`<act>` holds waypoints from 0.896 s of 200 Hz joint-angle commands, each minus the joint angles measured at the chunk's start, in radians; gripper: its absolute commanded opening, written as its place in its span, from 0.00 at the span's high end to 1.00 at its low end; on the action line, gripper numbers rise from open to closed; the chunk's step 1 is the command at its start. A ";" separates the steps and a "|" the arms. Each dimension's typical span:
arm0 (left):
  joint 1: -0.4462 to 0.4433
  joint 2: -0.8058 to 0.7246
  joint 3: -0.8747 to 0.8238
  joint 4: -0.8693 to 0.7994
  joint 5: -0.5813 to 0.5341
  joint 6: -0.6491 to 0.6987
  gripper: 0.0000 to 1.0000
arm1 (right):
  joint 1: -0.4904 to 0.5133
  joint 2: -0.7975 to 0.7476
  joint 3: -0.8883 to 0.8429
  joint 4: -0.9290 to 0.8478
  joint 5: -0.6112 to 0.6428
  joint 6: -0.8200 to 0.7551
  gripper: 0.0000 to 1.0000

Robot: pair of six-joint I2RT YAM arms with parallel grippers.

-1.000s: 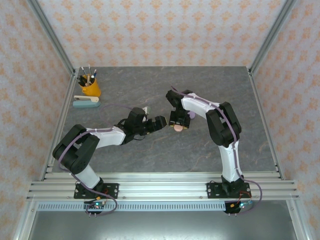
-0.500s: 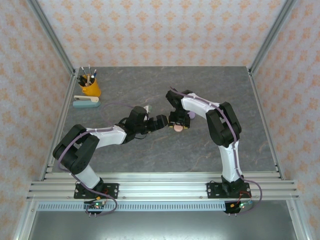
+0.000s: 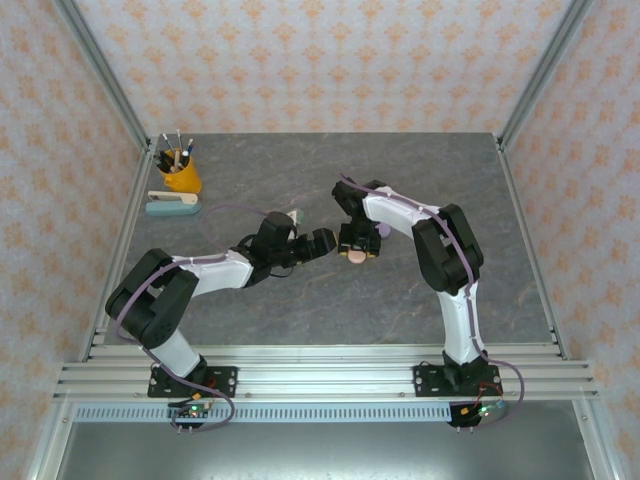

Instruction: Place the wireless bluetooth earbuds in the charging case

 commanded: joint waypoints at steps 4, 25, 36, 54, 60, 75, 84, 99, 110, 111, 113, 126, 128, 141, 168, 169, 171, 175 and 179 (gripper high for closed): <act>-0.011 -0.004 0.023 -0.005 -0.028 0.002 0.01 | 0.012 0.039 -0.048 -0.076 0.016 0.064 0.42; -0.011 0.002 0.024 0.001 -0.030 -0.002 0.01 | 0.017 0.038 -0.053 -0.062 0.010 0.113 0.45; -0.012 0.005 0.024 0.002 -0.031 -0.003 0.01 | 0.019 0.038 -0.054 -0.055 0.006 0.136 0.46; -0.011 0.015 0.023 0.006 -0.031 -0.006 0.01 | 0.020 0.032 -0.051 -0.050 0.004 0.167 0.48; -0.013 0.017 0.024 0.007 -0.031 -0.007 0.01 | 0.020 0.030 -0.049 -0.050 0.003 0.175 0.49; -0.013 0.021 0.022 0.012 -0.030 -0.010 0.01 | 0.019 0.021 -0.041 -0.052 0.007 0.191 0.50; -0.013 0.024 0.021 0.015 -0.030 -0.013 0.01 | 0.020 0.016 -0.036 -0.056 0.013 0.197 0.51; -0.014 0.025 0.021 0.019 -0.030 -0.015 0.01 | 0.020 0.011 -0.026 -0.062 0.022 0.200 0.51; -0.013 0.026 0.021 0.019 -0.030 -0.015 0.01 | 0.020 0.011 -0.018 -0.070 0.019 0.195 0.48; -0.014 0.026 0.022 0.019 -0.029 -0.015 0.01 | 0.020 0.011 -0.017 -0.072 0.019 0.194 0.47; -0.013 0.027 0.022 0.019 -0.029 -0.015 0.01 | 0.020 0.010 -0.016 -0.074 0.019 0.192 0.46; -0.013 0.025 0.022 0.019 -0.028 -0.015 0.01 | 0.020 0.008 -0.012 -0.084 0.021 0.180 0.40; -0.014 0.024 0.023 0.018 -0.028 -0.016 0.01 | 0.020 0.008 -0.011 -0.086 0.021 0.178 0.40; -0.013 0.025 0.023 0.018 -0.028 -0.015 0.01 | 0.020 0.004 -0.009 -0.100 0.025 0.165 0.38; -0.013 0.026 0.022 0.021 -0.028 -0.016 0.01 | 0.021 -0.009 -0.018 -0.109 0.022 0.154 0.38; -0.013 0.026 0.022 0.021 -0.029 -0.016 0.01 | 0.021 -0.010 -0.018 -0.109 0.021 0.153 0.38; -0.014 0.026 0.021 0.021 -0.029 -0.017 0.01 | 0.023 -0.010 -0.019 -0.109 0.020 0.153 0.38; -0.012 0.027 0.022 0.021 -0.030 -0.017 0.01 | 0.023 -0.013 -0.019 -0.109 0.017 0.152 0.38; -0.013 0.025 0.021 0.022 -0.029 -0.017 0.01 | 0.025 -0.017 -0.021 -0.110 0.017 0.151 0.38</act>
